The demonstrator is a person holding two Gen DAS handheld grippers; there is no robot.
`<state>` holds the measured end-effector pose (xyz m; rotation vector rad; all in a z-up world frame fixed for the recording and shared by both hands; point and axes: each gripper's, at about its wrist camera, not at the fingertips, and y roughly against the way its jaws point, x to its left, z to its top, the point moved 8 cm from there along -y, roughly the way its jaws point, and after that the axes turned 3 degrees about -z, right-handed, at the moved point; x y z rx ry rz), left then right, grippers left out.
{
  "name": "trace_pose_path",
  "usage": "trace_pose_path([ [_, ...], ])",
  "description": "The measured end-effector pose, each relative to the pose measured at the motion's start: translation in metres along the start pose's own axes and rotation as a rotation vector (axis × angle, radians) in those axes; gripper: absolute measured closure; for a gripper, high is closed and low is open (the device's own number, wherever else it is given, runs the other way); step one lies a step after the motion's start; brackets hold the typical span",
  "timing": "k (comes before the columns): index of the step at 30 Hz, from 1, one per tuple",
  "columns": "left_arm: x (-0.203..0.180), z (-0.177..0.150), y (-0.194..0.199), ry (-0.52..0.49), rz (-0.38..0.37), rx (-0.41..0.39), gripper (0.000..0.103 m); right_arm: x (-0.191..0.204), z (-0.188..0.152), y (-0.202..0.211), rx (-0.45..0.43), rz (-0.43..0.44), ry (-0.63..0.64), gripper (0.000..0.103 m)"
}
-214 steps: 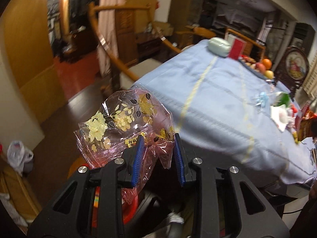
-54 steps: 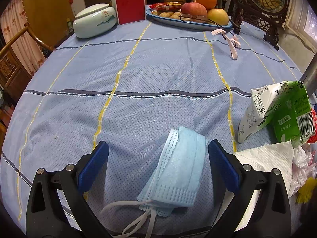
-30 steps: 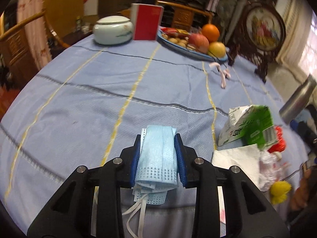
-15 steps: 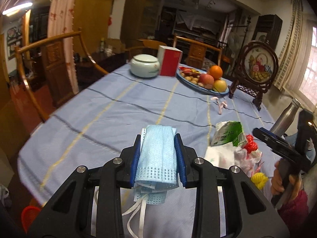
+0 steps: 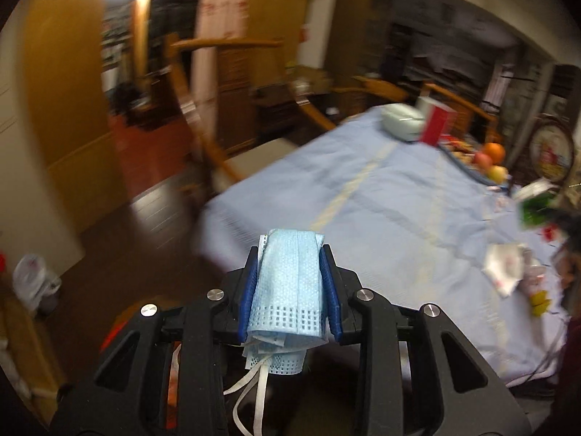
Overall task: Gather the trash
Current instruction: 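Drop the mask into the red wastebasket while the right tool drops the green-white carton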
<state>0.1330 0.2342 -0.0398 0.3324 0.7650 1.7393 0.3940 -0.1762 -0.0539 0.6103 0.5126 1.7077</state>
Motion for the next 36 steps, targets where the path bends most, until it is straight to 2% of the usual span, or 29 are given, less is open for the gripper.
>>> trace_pose_path([
  [4, 0.064, -0.031, 0.003, 0.081, 0.083, 0.048, 0.07, 0.026, 0.018, 0.029, -0.082, 0.028, 0.031, 0.092],
  [8, 0.107, -0.064, -0.004, 0.125, 0.141, 0.109, 0.07, 0.065, 0.019, 0.038, -0.079, 0.13, 0.03, 0.092],
  [13, 0.154, -0.104, -0.017, 0.189, 0.204, 0.176, 0.07, 0.157, 0.005, 0.06, -0.068, 0.293, 0.128, 0.092],
  [14, 0.162, -0.109, -0.019, 0.207, 0.209, 0.185, 0.07, 0.183, -0.002, 0.065, -0.055, 0.349, 0.152, 0.092],
  [18, 0.19, -0.131, -0.027, 0.276, 0.216, 0.218, 0.069, 0.271, -0.037, 0.078, 0.003, 0.522, 0.234, 0.092],
  [20, 0.2, -0.14, -0.028, 0.301, 0.203, 0.223, 0.063, 0.313, -0.059, 0.081, 0.054, 0.607, 0.268, 0.092],
  [22, 0.206, -0.146, -0.03, 0.319, 0.217, 0.228, 0.029, 0.348, -0.081, 0.085, 0.101, 0.669, 0.298, 0.092],
  [24, 0.215, -0.144, -0.027, 0.335, 0.249, 0.201, 0.021, 0.382, -0.108, 0.086, 0.16, 0.724, 0.337, 0.092],
  [28, 0.235, -0.145, -0.014, 0.402, 0.267, 0.159, 0.017, 0.428, -0.154, 0.083, 0.272, 0.797, 0.368, 0.092],
  [32, 0.258, -0.148, 0.005, 0.474, 0.341, 0.121, 0.015, 0.462, -0.193, 0.073, 0.369, 0.838, 0.381, 0.092],
  [36, 0.273, -0.153, 0.012, 0.493, 0.373, 0.109, 0.014, 0.492, -0.229, 0.061, 0.463, 0.87, 0.394, 0.092],
])
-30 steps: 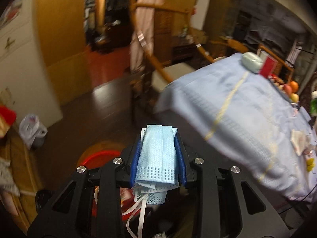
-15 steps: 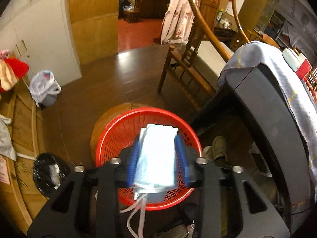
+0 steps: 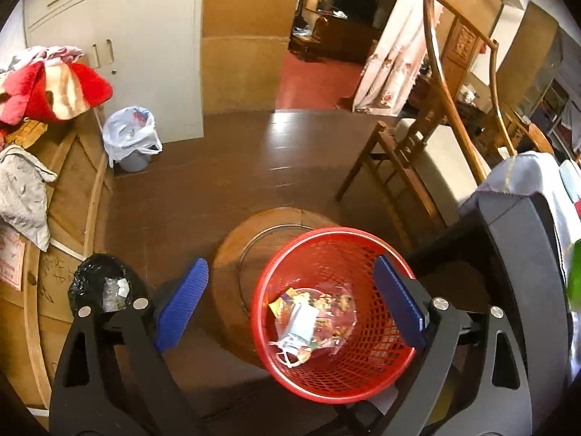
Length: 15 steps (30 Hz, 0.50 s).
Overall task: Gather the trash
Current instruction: 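Drop the mask into the red wastebasket while the right tool drops the green-white carton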
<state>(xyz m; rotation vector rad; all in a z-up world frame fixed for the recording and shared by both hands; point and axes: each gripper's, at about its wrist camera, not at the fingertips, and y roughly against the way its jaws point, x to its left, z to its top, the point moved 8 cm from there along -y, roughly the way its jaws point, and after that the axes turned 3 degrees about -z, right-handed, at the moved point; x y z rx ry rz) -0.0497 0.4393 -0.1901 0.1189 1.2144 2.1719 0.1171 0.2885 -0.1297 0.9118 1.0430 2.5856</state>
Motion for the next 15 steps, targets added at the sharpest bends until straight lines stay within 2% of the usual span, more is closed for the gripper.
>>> trace_pose_path([
  [10, 0.014, -0.006, -0.012, 0.042, -0.022, 0.029, 0.014, 0.014, -0.017, -0.07, 0.113, 0.038, -0.01, 0.092],
  [15, 0.023, -0.006, -0.014, 0.046, 0.012, 0.024, 0.014, 0.022, -0.018, -0.095, 0.148, 0.046, 0.01, 0.092],
])
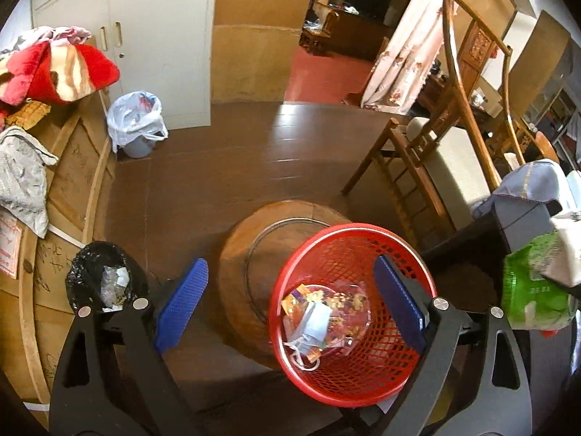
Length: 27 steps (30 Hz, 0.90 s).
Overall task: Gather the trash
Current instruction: 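Drop the mask into the red wastebasket while the right tool drops the green-white carton, then move both open tools back over the table toward the remaining trash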
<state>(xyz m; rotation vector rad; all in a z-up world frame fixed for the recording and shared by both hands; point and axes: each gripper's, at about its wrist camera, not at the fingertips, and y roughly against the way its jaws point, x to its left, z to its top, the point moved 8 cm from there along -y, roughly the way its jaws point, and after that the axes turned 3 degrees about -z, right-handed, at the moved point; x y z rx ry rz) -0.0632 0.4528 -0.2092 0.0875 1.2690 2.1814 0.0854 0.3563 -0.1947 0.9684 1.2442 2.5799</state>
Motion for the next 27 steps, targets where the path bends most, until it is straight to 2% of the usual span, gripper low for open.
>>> trace_pose_path([
  [3, 0.01, 0.004, 0.004, 0.013, 0.041, -0.02, 0.014, 0.004, 0.001, -0.024, 0.028, -0.006, 0.023, 0.089],
  [4, 0.014, 0.006, 0.007, 0.017, 0.059, -0.026, 0.014, 0.003, 0.0, -0.034, 0.045, -0.008, 0.038, 0.079],
  [5, 0.016, 0.007, 0.008, 0.017, 0.074, -0.03, 0.013, 0.002, -0.003, -0.049, 0.072, -0.019, 0.056, 0.051],
  [6, 0.019, 0.008, 0.01, 0.011, 0.101, -0.04, 0.013, -0.003, -0.007, -0.06, 0.089, -0.039, 0.048, 0.041],
  [7, 0.02, 0.009, 0.012, 0.002, 0.122, -0.048, 0.013, -0.01, -0.01, -0.068, 0.089, -0.059, 0.028, 0.039],
  [9, 0.018, 0.01, 0.016, -0.034, 0.157, -0.063, 0.013, -0.012, -0.012, -0.071, 0.091, -0.044, 0.016, 0.039],
  [11, 0.012, 0.01, 0.018, -0.064, 0.162, -0.07, 0.013, -0.013, -0.011, -0.063, 0.073, -0.041, 0.015, 0.039],
  [20, -0.024, 0.008, 0.032, -0.11, 0.092, -0.086, 0.012, -0.018, -0.001, 0.016, -0.074, -0.094, 0.05, 0.039],
  [27, -0.068, 0.008, 0.064, -0.178, 0.045, -0.147, 0.01, -0.027, -0.008, 0.082, -0.191, -0.138, 0.051, 0.039],
])
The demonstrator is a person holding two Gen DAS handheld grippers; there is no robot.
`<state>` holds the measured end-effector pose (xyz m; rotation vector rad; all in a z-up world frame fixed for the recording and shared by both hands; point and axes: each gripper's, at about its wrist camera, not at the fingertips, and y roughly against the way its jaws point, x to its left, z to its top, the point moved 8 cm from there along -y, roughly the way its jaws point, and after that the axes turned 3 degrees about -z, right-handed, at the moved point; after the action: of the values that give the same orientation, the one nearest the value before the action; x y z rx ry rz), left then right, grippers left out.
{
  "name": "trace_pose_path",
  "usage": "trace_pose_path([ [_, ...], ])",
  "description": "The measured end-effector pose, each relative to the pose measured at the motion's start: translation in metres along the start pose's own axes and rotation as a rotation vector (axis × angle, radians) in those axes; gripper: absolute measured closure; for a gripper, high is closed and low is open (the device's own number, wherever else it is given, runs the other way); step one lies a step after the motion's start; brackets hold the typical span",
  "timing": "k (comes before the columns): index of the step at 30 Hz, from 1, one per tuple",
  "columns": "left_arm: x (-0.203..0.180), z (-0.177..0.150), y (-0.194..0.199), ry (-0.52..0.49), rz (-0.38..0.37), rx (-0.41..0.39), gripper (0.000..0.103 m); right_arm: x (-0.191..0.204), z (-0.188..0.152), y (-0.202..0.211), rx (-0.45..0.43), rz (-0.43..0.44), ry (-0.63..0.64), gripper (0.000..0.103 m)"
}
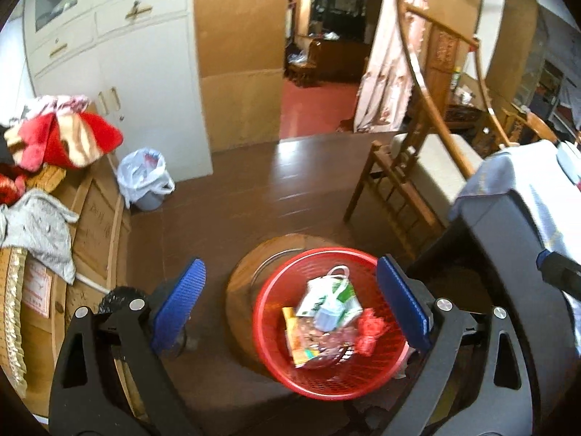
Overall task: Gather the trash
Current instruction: 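Move both open tools back over the table toward the remaining trash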
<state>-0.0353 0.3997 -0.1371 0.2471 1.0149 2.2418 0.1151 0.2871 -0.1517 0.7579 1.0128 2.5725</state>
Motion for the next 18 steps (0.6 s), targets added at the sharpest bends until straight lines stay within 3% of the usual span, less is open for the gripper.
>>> trace_pose_path([
  [8, -0.066, 0.001, 0.04, -0.113, -0.053, -0.066, 0.009, -0.032, 0.0, 0.08, -0.133, -0.056, -0.021, 0.031],
  [18, -0.15, -0.011, 0.088, -0.249, -0.145, -0.135, 0.007, -0.079, -0.026, 0.166, -0.261, -0.128, -0.084, 0.026],
])
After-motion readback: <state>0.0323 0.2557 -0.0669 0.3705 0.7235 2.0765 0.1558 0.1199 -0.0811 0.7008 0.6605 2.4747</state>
